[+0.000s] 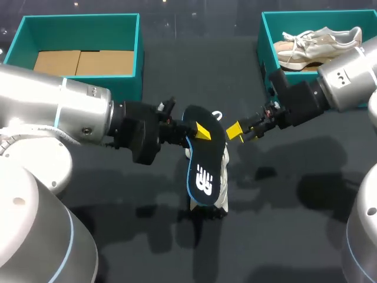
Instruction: Take the shoe out of the shoebox, open the shoe tongue, remove and reinsert the insole, then place the shoe into the shoebox
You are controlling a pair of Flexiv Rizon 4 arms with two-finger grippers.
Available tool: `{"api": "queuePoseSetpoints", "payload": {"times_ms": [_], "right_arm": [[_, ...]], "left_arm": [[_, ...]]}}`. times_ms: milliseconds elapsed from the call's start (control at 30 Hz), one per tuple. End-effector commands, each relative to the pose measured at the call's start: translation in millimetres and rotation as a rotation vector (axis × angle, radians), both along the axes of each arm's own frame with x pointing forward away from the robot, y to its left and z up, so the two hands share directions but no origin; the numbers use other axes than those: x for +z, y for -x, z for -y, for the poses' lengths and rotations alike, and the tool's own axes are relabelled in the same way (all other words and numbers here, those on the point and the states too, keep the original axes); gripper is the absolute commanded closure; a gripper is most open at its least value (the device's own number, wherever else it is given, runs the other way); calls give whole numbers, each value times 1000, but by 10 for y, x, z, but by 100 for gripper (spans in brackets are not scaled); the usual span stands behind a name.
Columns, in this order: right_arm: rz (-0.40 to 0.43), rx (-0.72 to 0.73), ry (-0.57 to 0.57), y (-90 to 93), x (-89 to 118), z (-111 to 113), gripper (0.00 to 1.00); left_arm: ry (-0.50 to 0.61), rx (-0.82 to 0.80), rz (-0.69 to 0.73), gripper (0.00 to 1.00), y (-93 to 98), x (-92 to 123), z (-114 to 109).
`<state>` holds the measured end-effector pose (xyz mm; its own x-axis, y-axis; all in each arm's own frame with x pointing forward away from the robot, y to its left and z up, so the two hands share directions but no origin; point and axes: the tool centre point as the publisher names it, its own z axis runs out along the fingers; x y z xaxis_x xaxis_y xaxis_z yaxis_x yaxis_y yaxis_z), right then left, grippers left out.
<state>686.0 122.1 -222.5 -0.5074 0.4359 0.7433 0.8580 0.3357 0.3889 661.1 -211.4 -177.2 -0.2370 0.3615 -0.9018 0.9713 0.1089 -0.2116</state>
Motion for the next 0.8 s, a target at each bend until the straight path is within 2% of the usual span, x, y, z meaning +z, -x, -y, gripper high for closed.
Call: {"api": "queuePoseSetpoints", "payload": {"times_ms": [33, 133, 167, 200, 533, 600, 667, 800], "right_arm": [[33, 17, 8, 166, -85, 156, 0], [39, 57, 43, 204, -166, 140, 0], [30, 84, 56, 225, -181, 122, 0], [30, 84, 56, 225, -181, 122, 0], [30, 84, 56, 225, -181, 122, 0], [95, 144, 49, 235, -226, 99, 0], [166, 194, 85, 296, -298, 93, 0], [221, 237, 103, 358, -372, 134, 0]], "left_arm": [[26, -23, -99, 100, 190, 52, -165], [38, -37, -219, 100, 262, 62, -194], [46, -40, -179, 100, 297, 82, -219], [7, -9, -51, 100, 344, 110, -251], [7, -9, -51, 100, 344, 110, -251], [7, -9, -51, 100, 344, 110, -251], [26, -17, -176, 100, 377, 88, -225], [36, -24, -304, 100, 423, 32, -179]]}}
